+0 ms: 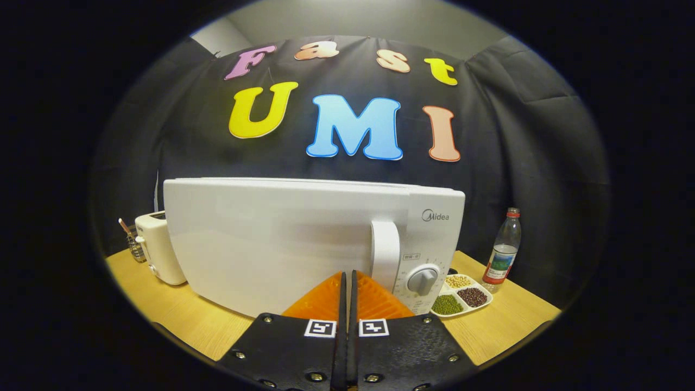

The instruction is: Open the microwave, put the food inside, and close the microwave door.

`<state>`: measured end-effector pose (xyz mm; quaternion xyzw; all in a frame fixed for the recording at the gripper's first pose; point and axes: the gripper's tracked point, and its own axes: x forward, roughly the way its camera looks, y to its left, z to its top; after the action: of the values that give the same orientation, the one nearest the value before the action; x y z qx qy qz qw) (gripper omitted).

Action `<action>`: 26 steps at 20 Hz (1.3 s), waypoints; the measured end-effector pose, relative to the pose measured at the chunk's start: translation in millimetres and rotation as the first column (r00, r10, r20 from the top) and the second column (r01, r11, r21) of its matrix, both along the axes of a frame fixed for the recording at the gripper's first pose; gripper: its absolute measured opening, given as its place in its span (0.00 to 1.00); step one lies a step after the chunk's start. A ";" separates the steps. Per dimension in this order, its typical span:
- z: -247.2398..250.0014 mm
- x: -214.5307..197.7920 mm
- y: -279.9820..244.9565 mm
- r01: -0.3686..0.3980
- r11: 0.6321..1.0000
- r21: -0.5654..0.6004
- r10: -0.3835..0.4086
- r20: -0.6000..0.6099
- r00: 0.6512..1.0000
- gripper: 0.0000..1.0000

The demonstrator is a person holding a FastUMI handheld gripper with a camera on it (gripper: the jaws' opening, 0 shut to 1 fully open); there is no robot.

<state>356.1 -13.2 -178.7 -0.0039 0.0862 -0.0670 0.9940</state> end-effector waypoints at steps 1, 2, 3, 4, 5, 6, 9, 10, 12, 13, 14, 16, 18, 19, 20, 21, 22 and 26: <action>0.4 5.7 0.2 0.012 1.000 -0.024 -0.012 0.001 1.000 0.01; 1.6 10.9 -2.6 0.032 0.998 -0.056 -0.031 0.020 0.999 0.01; -3.5 11.9 -3.8 0.035 0.996 -0.080 -0.035 -0.003 0.999 0.01; 2.7 12.9 -1.1 0.042 0.995 -0.094 -0.040 0.031 0.999 0.01; -1.7 12.8 -1.6 0.038 0.993 -0.116 -0.036 0.018 0.999 0.02; -2.6 10.4 -2.3 0.035 0.992 -0.123 -0.034 0.011 0.999 0.02; 1.5 -12.4 9.5 0.006 1.000 -0.001 -0.006 -0.026 1.000 0.02; 10.8 -22.2 9.7 0.002 1.000 0.025 -0.002 -0.009 1.000 0.02; 27.7 -46.5 15.4 -0.019 1.000 0.024 0.018 0.030 0.999 0.02; 31.5 -60.3 19.7 -0.042 0.999 0.004 0.042 0.035 0.998 0.02; 35.3 -77.0 22.9 -0.061 0.998 -0.010 0.061 0.035 0.998 0.02; 47.9 -110.2 31.9 -0.102 0.995 0.001 0.102 0.039 0.994 0.02; 66.7 -145.7 43.3 -0.157 0.986 0.050 0.154 0.069 0.986 0.02; 76.4 -162.8 44.3 -0.169 0.984 0.055 0.164 0.090 0.982 0.02; 82.7 -181.1 43.4 -0.177 0.983 0.045 0.172 0.098 0.980 0.02; 87.7 -198.6 43.2 -0.185 0.982 0.037 0.181 0.097 0.979 0.02; 94.0 -216.4 44.8 -0.200 0.979 0.037 0.195 0.096 0.976 0.02; 134.7 -278.9 41.2 -0.245 0.965 0.092 0.233 0.118 0.965 0.02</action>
<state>77.2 28.0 -44.0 0.0419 0.0356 0.0580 0.9968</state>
